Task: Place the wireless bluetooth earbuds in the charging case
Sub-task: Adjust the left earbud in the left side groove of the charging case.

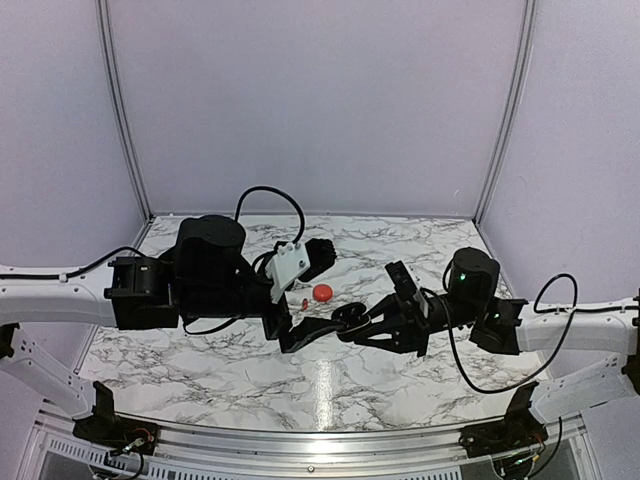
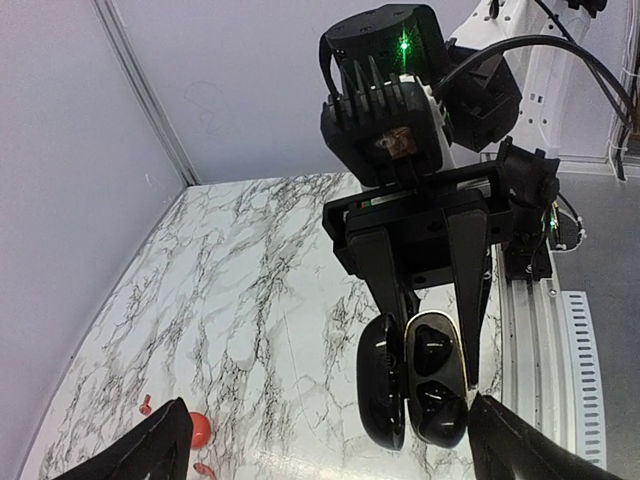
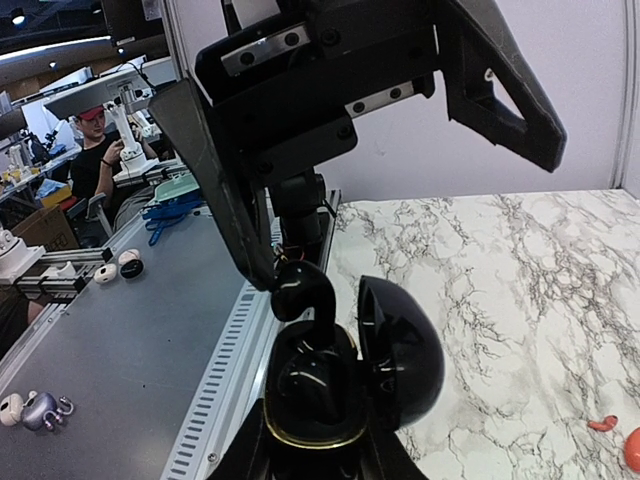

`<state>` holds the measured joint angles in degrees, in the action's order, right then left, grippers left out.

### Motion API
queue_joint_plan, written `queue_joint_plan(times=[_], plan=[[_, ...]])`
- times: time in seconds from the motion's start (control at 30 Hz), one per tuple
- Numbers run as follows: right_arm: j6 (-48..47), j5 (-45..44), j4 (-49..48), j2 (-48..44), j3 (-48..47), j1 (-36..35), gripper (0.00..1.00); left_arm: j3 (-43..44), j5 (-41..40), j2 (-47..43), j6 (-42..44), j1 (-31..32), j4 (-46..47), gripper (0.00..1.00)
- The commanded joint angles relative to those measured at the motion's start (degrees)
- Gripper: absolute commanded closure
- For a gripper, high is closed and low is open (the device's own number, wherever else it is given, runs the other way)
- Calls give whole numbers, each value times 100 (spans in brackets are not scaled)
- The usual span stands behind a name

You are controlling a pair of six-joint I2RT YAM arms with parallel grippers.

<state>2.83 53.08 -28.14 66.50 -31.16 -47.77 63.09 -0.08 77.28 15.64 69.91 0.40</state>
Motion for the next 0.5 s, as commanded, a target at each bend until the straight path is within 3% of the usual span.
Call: queue_joint_plan(times=[0.0,0.47], plan=[[-63,63,-115,-208,-259,-87,100,191,-363,130,-136,-65,-192,1],[24,42,-207,-223,-347,-91,100,319,-457,297,-255,-65,-190,1]])
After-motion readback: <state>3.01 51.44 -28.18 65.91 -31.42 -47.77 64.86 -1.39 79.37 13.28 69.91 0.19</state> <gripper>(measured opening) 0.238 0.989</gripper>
